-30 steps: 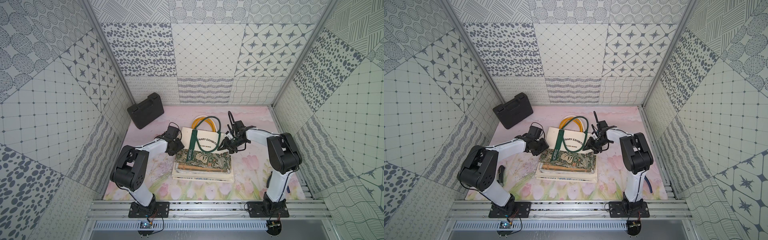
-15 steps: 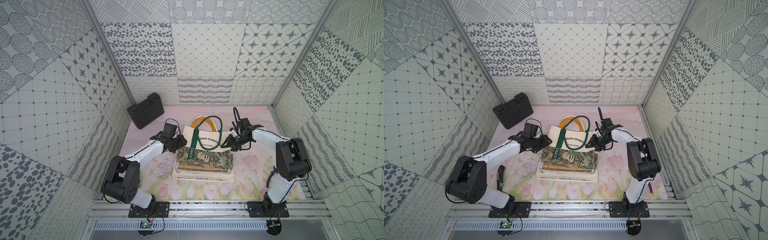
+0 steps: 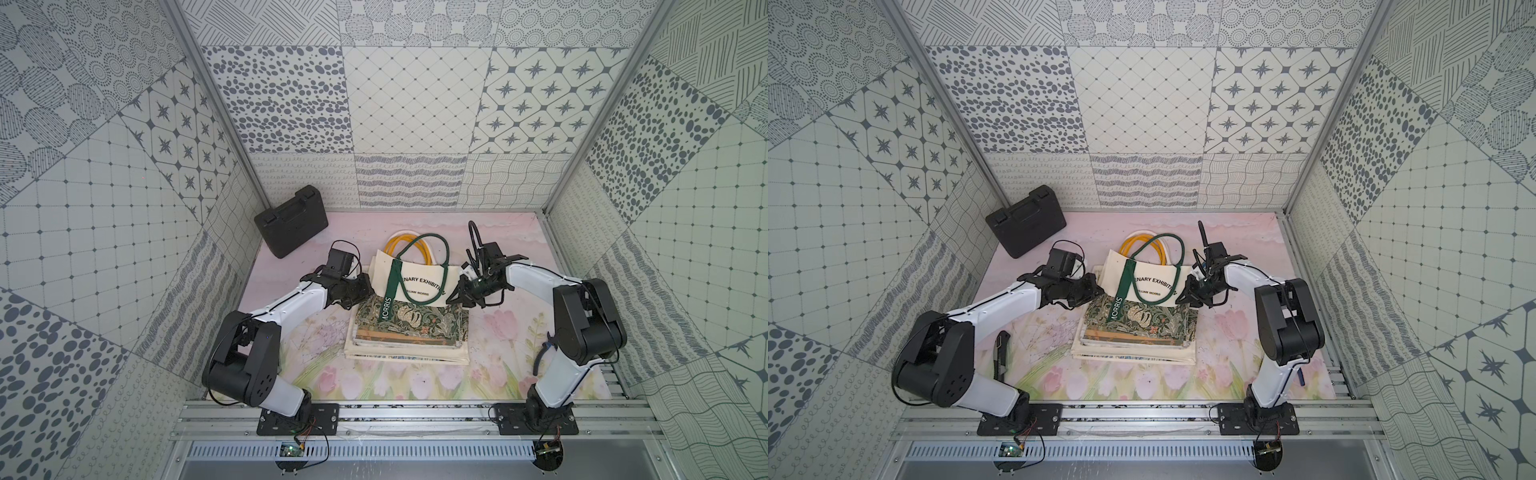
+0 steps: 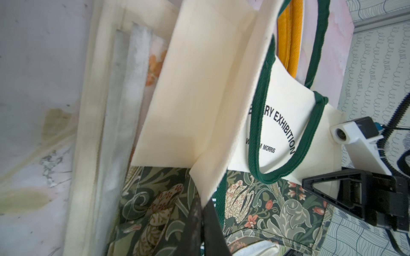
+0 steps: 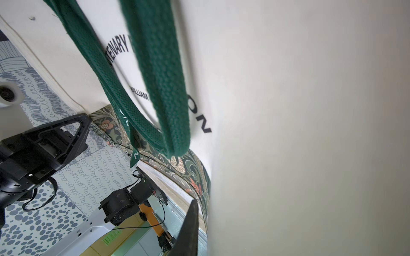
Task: Put away the canvas bag
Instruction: Adjust the canvas bag at the center of the board.
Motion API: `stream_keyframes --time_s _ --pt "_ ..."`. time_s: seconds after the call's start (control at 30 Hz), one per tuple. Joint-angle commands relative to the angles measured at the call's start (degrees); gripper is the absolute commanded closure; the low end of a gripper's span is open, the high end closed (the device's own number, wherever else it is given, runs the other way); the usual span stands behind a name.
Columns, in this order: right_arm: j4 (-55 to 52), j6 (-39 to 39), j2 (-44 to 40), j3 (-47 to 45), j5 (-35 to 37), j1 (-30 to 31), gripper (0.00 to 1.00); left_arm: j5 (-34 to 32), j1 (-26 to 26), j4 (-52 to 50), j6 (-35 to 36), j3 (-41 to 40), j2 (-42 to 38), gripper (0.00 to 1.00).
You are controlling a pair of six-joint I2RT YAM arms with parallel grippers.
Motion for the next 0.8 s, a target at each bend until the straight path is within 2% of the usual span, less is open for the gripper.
stream_keyframes --time_s 0.0,0.43,0.77 --pt "1.58 -0.64 -2.00 -0.54 -3.07 0.40 0.85 8.04 -0.06 0.55 0.26 -2.29 -3.76 1.00" --pt "2.15 1.72 -5.26 -1.77 -4.83 2.51 0.85 5.15 0.00 -8.38 2.04 -5.90 -15.72 1.00" --pt "5.91 4.57 -6.53 -6.32 -4.00 4.77 0.85 3.91 -0.07 -8.66 3.21 -8.17 -16.67 1.00"
